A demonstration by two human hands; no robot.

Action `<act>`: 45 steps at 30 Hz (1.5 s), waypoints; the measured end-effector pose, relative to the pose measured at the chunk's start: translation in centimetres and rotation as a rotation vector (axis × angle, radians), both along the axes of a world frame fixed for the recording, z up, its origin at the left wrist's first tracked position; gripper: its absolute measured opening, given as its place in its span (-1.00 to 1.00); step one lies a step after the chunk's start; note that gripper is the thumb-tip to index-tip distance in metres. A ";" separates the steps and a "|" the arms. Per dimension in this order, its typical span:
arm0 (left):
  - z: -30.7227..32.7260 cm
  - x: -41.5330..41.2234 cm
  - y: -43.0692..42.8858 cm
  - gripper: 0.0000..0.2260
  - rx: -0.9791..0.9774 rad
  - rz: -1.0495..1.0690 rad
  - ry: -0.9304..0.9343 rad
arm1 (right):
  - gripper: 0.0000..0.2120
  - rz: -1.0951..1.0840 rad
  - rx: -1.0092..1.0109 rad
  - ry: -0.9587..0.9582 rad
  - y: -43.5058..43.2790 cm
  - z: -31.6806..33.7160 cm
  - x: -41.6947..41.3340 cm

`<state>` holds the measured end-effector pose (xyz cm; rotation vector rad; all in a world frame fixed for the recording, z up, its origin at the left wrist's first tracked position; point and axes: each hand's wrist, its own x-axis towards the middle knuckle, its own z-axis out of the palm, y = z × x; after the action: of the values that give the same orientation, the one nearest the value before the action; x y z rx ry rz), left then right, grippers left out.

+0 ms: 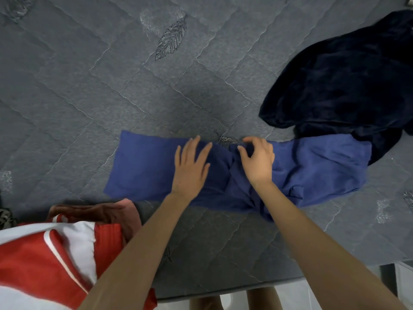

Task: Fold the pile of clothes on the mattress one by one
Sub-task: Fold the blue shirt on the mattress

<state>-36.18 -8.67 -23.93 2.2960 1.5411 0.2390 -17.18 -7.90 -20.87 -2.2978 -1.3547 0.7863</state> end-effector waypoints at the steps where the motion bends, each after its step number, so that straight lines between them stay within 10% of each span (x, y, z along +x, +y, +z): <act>1: 0.0 1.1 -0.7 -0.55 -0.021 -0.024 0.003 | -0.76 0.024 -0.024 -0.007 -0.3 -0.1 0.6; 11: 1.6 9.5 -6.7 -0.54 -0.458 0.449 -0.287 | -0.41 0.186 -0.178 0.013 -5.7 -0.1 5.8; 15: 2.7 10.9 -6.5 -0.91 -0.407 0.645 -0.562 | -0.35 0.239 -0.284 -0.026 -7.9 -0.2 7.6; 19: 2.2 10.0 -6.0 -0.84 -0.393 0.822 -0.638 | -0.30 0.217 -0.333 -0.018 -9.3 -0.1 8.6; 27: 2.6 9.8 -7.1 -0.97 -0.280 0.888 -0.534 | -0.37 0.181 -0.396 -0.201 -10.6 1.3 7.7; 32: 3.5 11.2 -8.2 -0.78 -0.620 0.780 -0.457 | -0.93 0.036 -0.268 0.202 -10.9 1.5 7.6; 37: 3.6 11.7 -8.0 -0.75 -0.689 0.694 -0.375 | -0.87 0.129 -0.422 0.606 -9.6 3.5 6.1; 41: 4.0 9.8 -7.5 -0.92 -0.678 0.713 -0.662 | -0.80 0.298 -0.252 0.160 -8.4 3.2 4.8; 45: 5.3 6.6 -6.5 -0.89 -0.718 0.609 -0.838 | -0.52 0.494 -0.056 0.143 -6.4 3.7 3.0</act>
<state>-29.59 -15.19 -18.64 0.9412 1.4539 0.5905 -14.21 -14.26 -17.20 -1.9144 -1.8773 1.1228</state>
